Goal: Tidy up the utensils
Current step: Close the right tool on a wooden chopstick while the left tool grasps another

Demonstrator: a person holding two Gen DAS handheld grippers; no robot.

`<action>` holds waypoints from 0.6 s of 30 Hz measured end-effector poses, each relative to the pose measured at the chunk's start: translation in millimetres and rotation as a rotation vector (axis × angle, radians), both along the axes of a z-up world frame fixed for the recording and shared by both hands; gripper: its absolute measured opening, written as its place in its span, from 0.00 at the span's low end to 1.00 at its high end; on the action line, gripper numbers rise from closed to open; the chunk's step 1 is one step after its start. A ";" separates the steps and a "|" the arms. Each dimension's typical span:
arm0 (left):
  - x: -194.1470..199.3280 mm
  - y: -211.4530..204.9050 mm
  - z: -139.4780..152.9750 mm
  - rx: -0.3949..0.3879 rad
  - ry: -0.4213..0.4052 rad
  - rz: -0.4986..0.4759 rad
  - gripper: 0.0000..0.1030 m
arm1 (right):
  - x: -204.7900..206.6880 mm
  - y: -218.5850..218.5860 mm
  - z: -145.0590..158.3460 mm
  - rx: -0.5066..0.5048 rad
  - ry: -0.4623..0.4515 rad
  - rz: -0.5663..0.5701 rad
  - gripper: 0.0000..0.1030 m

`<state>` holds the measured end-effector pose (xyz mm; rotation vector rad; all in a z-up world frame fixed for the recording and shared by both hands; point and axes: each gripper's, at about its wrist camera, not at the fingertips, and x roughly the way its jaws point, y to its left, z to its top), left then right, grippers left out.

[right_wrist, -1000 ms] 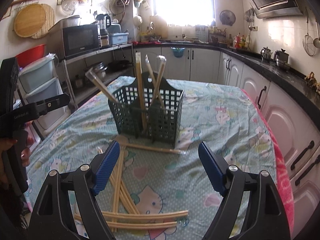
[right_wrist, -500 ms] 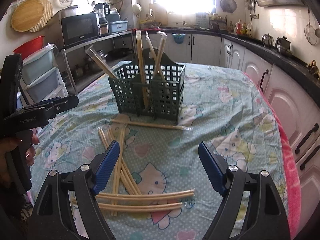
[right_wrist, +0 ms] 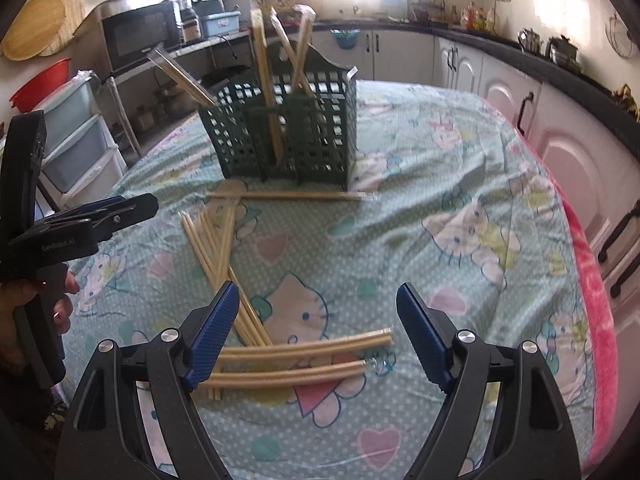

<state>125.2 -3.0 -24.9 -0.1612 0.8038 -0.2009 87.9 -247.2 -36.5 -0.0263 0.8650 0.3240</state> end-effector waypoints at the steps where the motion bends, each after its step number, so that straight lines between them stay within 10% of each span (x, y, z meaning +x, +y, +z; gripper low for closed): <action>1: 1.4 1.4 -3.6 -0.016 0.015 -0.003 0.88 | 0.7 -2.1 -3.2 0.008 0.019 -0.006 0.76; 8: 12.5 11.9 -29.0 -0.124 0.128 0.001 0.61 | 7.1 -13.8 -24.9 0.052 0.150 -0.059 0.64; 18: 31.6 27.4 -48.0 -0.229 0.215 0.035 0.49 | 26.4 -26.6 -42.8 0.152 0.281 -0.118 0.58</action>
